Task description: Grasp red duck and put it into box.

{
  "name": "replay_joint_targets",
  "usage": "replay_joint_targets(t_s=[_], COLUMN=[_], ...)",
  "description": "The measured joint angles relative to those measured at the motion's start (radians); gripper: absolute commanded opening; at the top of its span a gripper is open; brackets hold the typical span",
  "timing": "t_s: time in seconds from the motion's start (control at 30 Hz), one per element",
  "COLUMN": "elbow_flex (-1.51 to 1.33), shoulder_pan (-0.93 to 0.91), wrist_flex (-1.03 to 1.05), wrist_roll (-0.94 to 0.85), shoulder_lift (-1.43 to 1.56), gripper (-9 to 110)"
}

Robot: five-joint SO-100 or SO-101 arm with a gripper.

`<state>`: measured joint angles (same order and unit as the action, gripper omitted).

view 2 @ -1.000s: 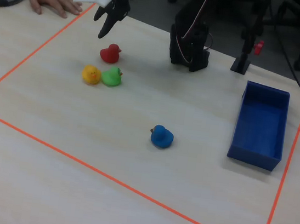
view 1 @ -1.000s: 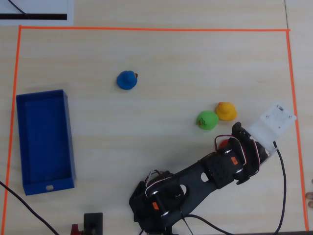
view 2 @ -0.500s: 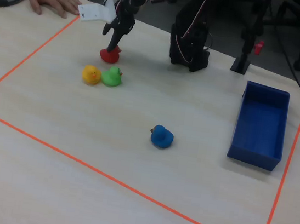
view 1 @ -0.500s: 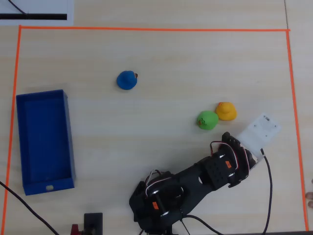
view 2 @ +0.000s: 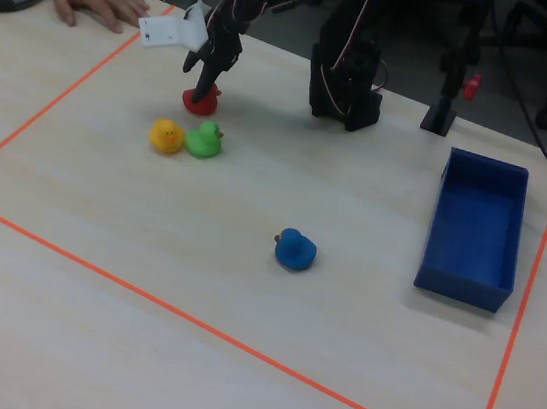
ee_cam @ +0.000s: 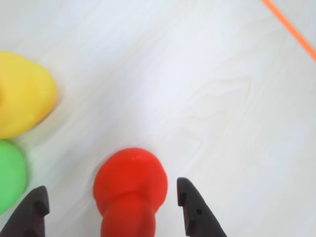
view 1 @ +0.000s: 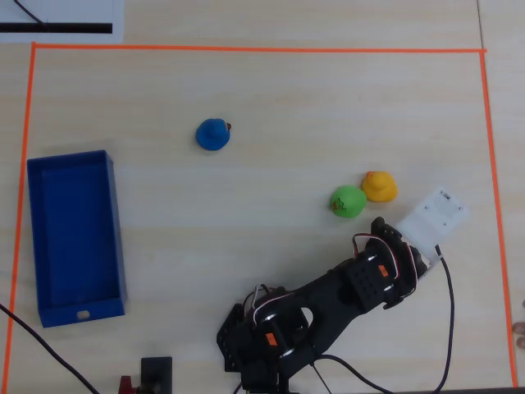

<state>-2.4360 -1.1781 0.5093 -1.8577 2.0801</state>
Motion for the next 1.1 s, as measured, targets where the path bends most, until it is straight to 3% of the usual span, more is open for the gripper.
replay_joint_targets(t_s=[0.83,0.93,1.03,1.1], elbow_flex=[-0.124,-0.132,-0.155,-0.17], shoulder_pan=[-0.041,-0.041,-0.041,-0.04], wrist_flex=[-0.215,-0.218,-0.224,-0.23], wrist_roll=[-0.046,-0.046,-0.054,-0.074], shoulder_lift=[-0.109,-0.112,-0.112,-0.112], gripper=[35,28,4,1])
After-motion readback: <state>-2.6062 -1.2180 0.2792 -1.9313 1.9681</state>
